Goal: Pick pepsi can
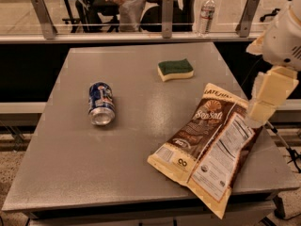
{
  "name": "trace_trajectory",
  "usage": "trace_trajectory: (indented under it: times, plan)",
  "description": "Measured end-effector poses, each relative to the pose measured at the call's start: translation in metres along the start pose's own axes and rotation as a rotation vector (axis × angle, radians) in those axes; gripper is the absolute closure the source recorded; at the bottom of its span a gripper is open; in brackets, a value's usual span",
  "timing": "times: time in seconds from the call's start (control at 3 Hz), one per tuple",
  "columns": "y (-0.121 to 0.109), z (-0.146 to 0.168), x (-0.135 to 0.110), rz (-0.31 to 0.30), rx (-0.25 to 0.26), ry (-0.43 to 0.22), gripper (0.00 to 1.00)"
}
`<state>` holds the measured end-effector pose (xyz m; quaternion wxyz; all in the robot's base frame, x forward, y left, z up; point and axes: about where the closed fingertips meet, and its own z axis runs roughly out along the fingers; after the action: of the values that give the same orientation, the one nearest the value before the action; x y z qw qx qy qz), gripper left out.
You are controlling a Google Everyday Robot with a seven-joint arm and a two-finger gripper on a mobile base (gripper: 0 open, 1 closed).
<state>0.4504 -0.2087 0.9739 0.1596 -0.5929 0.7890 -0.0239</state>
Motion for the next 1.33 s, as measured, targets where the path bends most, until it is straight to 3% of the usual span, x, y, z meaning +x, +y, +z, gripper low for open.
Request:
trace_trajectory:
  times: [0.67,1.33]
  plan:
    - [-0.030,0.041,-0.056,0.124,-0.031,0.019,0.00]
    - [-0.053,0.083,-0.135,0.265,-0.072,0.023,0.00]
